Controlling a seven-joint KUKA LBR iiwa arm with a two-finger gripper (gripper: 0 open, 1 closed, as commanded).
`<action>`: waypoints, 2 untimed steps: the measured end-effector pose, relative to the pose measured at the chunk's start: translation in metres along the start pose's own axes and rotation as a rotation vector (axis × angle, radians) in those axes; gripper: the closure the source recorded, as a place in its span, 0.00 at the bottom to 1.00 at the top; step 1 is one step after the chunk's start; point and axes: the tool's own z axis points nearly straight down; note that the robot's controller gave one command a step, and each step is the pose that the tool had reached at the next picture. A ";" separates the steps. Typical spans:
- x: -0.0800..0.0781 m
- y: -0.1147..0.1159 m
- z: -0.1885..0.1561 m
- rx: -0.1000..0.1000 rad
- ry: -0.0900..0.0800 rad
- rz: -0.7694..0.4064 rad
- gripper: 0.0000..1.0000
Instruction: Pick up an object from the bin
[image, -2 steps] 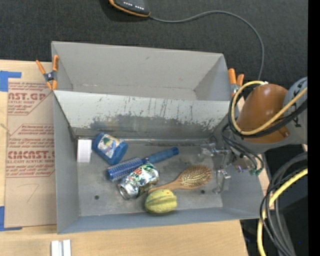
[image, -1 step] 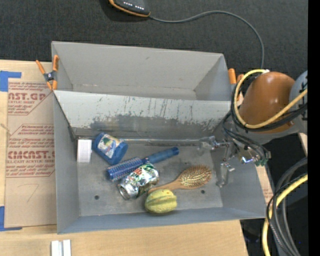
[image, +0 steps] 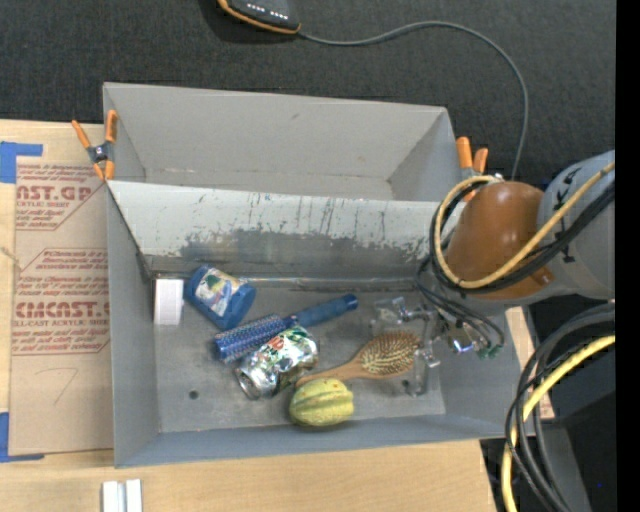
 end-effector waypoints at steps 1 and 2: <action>-0.008 -0.009 0.032 0.005 -0.006 -0.297 0.00; 0.005 -0.005 0.031 0.000 -0.003 -0.152 1.00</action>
Offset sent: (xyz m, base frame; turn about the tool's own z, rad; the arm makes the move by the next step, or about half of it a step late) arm -0.0071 -0.0070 -0.0309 -0.1204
